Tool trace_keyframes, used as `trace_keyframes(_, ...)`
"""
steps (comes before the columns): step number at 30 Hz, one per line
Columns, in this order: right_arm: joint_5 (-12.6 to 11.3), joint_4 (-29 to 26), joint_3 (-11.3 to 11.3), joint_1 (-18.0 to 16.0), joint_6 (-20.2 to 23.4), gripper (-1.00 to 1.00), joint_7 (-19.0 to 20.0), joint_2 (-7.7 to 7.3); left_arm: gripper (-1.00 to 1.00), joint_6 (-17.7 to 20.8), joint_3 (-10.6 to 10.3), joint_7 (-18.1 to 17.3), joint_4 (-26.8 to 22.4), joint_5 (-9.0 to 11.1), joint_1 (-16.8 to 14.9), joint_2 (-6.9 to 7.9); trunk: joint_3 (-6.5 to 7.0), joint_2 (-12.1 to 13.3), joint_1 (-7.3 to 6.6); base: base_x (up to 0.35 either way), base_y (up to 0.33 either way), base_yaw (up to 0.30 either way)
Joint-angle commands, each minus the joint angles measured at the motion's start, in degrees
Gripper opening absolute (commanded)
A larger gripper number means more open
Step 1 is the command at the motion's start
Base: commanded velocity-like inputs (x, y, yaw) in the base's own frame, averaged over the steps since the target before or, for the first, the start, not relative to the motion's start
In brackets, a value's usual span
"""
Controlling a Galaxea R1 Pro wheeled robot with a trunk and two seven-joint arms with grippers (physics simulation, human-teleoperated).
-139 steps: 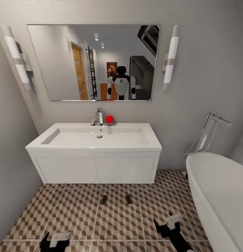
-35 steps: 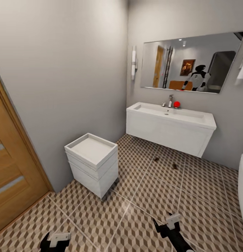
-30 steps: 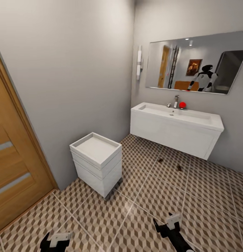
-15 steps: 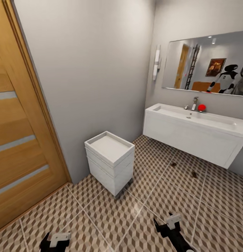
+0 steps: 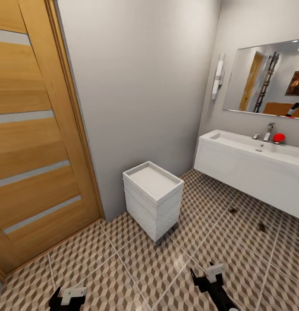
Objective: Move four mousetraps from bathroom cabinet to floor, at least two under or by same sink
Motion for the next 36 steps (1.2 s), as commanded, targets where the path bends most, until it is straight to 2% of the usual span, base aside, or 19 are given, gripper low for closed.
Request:
trace_keyframes(1,-0.19,0.03,0.43,-0.03,-0.17,1.00,0.01,-0.03,1.00,-0.21,-0.48,0.27,0.18,0.17,-0.08,-0.05,-0.06,-0.04,0.00,0.000,0.000,0.289)
trace_keyframes(36,-0.19,0.04,0.43,-0.03,-0.17,1.00,-0.10,-0.03,1.00,-0.21,-0.52,0.27,0.18,0.17,-0.08,-0.05,-0.06,-0.04,0.00,0.000,0.000,0.289)
